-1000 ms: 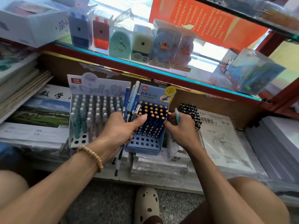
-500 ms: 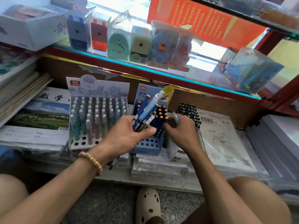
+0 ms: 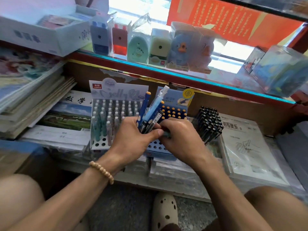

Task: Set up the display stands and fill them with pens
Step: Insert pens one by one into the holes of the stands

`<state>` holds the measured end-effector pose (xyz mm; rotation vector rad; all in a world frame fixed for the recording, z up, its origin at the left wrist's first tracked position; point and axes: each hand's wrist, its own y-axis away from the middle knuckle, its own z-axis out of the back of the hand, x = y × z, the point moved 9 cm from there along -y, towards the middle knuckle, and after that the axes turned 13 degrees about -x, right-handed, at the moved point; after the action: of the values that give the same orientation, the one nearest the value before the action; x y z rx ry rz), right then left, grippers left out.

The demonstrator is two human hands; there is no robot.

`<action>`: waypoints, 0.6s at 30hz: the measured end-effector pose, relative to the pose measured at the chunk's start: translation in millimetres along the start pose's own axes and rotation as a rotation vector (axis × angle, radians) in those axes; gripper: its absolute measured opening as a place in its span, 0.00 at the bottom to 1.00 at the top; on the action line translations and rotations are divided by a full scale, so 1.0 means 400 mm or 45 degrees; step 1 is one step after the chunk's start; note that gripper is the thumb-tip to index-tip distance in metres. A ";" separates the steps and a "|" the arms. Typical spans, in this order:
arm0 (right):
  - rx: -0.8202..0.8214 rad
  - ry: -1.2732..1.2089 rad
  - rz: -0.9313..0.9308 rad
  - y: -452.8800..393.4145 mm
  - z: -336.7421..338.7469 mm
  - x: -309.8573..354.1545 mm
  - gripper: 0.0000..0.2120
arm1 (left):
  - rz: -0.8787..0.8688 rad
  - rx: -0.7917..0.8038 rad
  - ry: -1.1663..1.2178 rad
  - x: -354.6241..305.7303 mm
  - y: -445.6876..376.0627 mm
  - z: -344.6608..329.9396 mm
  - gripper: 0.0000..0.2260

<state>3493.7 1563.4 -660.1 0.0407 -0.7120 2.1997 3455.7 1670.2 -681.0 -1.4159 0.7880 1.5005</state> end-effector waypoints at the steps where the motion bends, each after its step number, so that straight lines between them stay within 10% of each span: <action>1: 0.007 -0.034 -0.034 -0.005 0.006 -0.001 0.05 | 0.028 -0.035 0.011 0.006 -0.001 0.018 0.02; 12: 0.014 -1.533 -0.763 -0.046 0.042 0.000 0.08 | 0.323 -0.342 0.105 0.063 -0.004 0.247 0.02; 18: -0.220 -1.436 -0.788 -0.100 0.025 0.073 0.06 | 0.291 -0.437 -0.103 0.044 0.035 0.338 0.06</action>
<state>3500.5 1599.3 -625.0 1.2978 -1.2540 1.3660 3388.8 1790.0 -680.9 -1.5403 0.6822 1.9291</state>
